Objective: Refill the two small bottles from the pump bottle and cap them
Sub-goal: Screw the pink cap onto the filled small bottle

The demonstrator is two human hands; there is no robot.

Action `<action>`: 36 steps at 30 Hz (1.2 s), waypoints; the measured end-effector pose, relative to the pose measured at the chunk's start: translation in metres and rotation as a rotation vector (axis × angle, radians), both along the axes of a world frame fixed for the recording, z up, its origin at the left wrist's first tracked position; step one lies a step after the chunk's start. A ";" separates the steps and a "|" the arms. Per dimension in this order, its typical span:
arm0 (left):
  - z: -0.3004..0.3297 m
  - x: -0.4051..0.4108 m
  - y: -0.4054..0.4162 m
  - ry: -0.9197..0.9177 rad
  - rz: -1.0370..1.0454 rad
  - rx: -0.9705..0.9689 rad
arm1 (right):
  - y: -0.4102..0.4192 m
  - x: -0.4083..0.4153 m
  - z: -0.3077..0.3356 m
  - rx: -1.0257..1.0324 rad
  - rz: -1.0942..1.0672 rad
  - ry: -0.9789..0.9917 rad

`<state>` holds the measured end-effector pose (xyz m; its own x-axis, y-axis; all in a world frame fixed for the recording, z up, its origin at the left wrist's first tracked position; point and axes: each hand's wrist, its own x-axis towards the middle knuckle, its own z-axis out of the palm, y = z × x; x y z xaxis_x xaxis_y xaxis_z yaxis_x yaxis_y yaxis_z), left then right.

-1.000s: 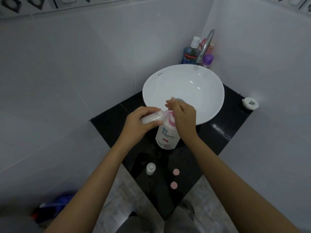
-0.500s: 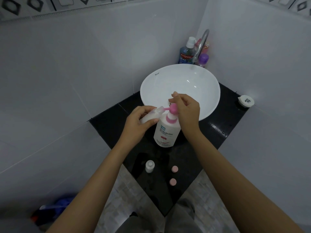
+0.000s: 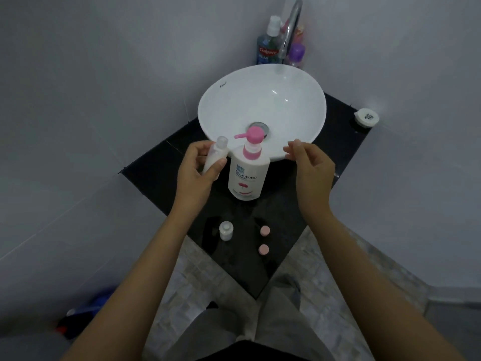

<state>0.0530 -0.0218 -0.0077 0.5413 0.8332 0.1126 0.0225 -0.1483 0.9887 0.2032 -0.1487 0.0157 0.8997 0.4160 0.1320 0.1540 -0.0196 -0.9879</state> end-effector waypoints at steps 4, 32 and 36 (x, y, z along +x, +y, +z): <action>-0.013 -0.015 -0.009 0.032 -0.008 -0.031 | -0.026 -0.009 -0.047 -0.207 0.013 0.048; -0.045 -0.036 -0.047 0.211 -0.247 -0.075 | -0.026 -0.024 -0.044 -0.225 0.371 0.276; -0.035 -0.031 -0.048 0.221 -0.305 -0.047 | -0.032 -0.026 -0.017 -0.293 0.475 0.076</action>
